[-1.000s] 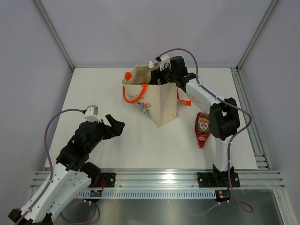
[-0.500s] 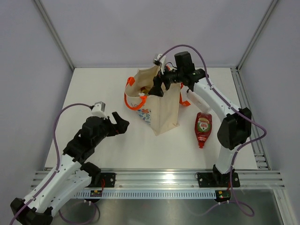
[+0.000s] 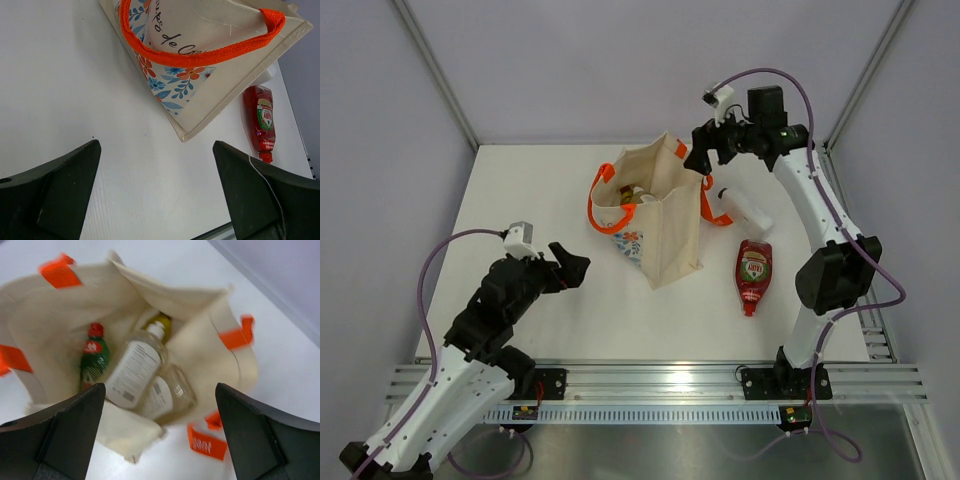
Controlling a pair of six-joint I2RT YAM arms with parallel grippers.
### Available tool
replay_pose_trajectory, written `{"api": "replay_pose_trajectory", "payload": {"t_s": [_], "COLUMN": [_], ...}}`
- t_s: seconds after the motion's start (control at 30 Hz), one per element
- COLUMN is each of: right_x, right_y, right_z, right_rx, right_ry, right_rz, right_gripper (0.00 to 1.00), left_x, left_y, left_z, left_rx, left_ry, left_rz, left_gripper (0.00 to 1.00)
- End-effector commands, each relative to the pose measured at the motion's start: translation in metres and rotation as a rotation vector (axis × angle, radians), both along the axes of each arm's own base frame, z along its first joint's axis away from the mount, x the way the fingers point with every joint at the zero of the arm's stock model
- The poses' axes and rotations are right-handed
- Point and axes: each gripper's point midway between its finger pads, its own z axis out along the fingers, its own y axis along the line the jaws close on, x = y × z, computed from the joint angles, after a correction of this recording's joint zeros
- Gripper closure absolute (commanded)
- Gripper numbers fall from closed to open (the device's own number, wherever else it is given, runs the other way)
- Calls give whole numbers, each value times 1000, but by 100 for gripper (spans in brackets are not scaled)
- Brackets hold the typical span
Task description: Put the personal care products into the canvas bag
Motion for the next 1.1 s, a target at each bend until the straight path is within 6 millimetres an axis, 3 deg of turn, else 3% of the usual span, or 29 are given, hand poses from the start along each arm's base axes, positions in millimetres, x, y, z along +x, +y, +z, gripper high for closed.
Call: {"api": "replay_pose_trajectory", "payload": {"t_s": [0.0, 0.1, 0.27, 0.43, 0.47, 0.57, 0.67, 0.77, 0.87, 1.03, 1.07], "right_x": [4, 2, 0, 12, 19, 30, 36, 28, 26, 25, 27], "right_y": [-79, -125, -170, -180, -183, -187, -185, -179, -175, -168, -166], "right_z": [-46, -90, -154, -190, -185, -205, -221, -238, -246, -241, -233], "right_rx": [-131, -356, -654, -719, -733, -769, -770, -749, -727, -608, -553], "right_ry": [176, 257, 317, 364, 337, 354, 389, 456, 484, 533, 534], "right_rz": [-174, -195, -159, -156, -176, -176, -159, -118, -103, -134, -146], "right_gripper": [0, 2, 5, 5, 6, 6, 7, 11, 23, 81, 85], "left_x": [5, 5, 8, 9, 9, 8, 6, 6, 7, 9, 10], "left_y": [6, 8, 5, 2, 3, 3, 4, 3, 3, 2, 1], "left_z": [3, 1, -1, 0, -1, -2, -4, -3, -2, 1, 0], "left_rx": [1, 7, 12, 19, 19, 11, -1, -7, -5, 1, 2], "left_ry": [-38, -36, -34, -24, -20, -20, -17, -20, -20, -23, -18], "left_rz": [39, 44, 35, 26, 27, 31, 35, 36, 37, 32, 29], "left_gripper": [1, 1, 1, 1, 1, 1, 1, 1, 1, 1, 1]}}
